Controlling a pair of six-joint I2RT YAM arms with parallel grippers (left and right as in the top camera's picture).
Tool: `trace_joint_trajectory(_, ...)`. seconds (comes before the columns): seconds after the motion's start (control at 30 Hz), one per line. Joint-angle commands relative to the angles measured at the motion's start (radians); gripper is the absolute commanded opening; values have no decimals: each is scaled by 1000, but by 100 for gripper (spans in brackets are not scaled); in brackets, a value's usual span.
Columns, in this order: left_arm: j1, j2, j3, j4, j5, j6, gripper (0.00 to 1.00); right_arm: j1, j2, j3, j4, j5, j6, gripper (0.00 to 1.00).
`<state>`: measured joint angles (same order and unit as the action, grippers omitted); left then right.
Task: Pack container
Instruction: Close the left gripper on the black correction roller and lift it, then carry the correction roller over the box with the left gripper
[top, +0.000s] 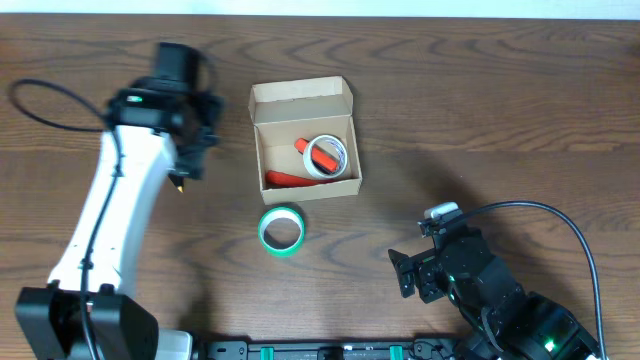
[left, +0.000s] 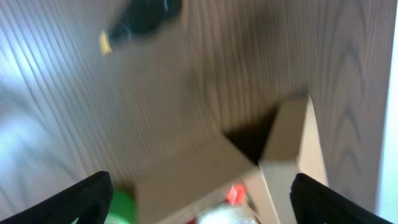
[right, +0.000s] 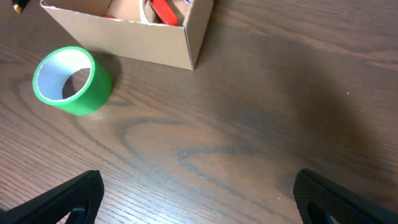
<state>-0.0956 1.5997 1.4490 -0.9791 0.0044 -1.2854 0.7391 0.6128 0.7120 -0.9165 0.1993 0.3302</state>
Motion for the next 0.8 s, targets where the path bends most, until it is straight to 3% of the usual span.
trace_joint_trajectory(0.0, 117, 46, 18, -6, 31, 421, 96, 8, -5, -2, 0, 14, 14, 99)
trace_joint_trajectory(0.37, 270, 283, 18, 84, 67, 885, 96, 8, -5, -2, 0, 14, 13, 99)
trace_joint_trajectory(0.77, 285, 453, 19, 185, 111, 979, 96, 8, -5, -2, 0, 14, 13, 99)
